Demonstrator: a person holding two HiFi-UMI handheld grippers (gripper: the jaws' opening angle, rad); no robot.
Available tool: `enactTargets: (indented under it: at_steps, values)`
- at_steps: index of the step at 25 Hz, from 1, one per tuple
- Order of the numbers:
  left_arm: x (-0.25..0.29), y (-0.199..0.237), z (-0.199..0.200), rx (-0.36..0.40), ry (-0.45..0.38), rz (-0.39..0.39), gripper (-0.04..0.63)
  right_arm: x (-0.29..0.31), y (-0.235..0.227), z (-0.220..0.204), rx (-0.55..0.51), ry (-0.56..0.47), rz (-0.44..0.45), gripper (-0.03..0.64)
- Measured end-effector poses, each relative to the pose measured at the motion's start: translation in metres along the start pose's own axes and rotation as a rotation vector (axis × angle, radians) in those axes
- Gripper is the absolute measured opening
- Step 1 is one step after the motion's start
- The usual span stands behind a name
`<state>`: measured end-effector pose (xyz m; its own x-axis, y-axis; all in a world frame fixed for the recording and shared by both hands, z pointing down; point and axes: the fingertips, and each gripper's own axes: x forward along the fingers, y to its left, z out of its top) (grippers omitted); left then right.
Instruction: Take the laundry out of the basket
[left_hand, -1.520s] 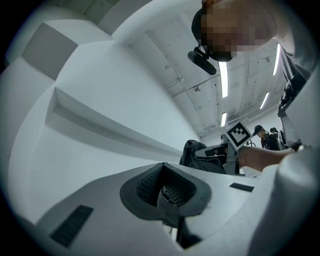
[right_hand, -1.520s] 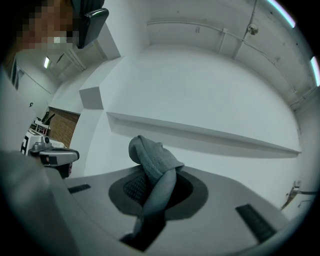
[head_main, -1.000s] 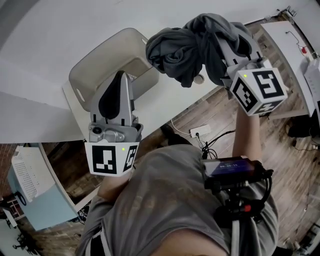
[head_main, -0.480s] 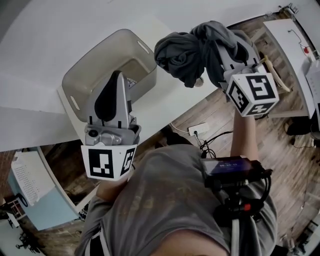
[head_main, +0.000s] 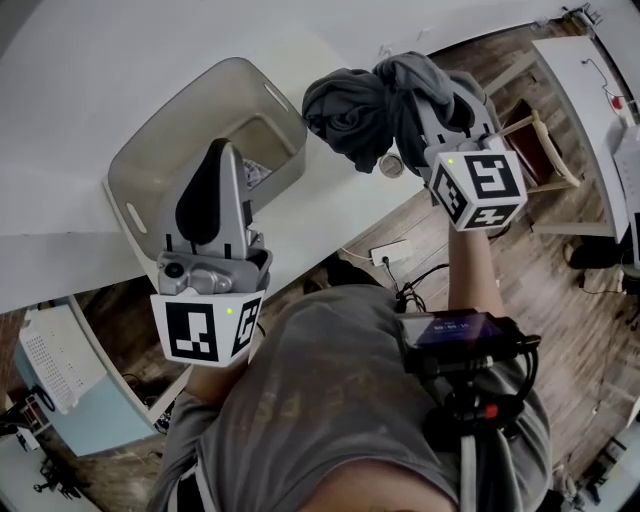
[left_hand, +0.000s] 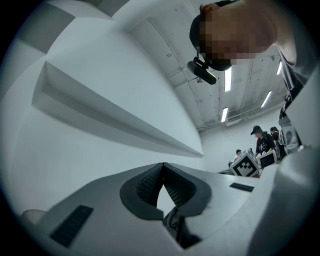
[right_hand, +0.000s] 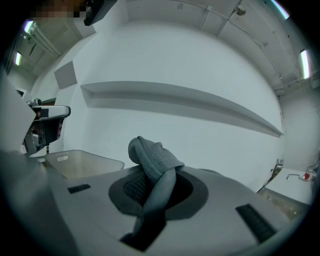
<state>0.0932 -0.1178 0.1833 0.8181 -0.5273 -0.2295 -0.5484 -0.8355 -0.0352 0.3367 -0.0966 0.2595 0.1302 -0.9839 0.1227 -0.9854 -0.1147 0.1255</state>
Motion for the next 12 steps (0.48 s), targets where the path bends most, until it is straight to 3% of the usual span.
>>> enactTargets:
  at_steps: [12]
  values:
    - [0.009, 0.016, -0.015, 0.024, 0.072, 0.04, 0.008, 0.034, 0.033, -0.086, 0.113, 0.071, 0.029, 0.06]
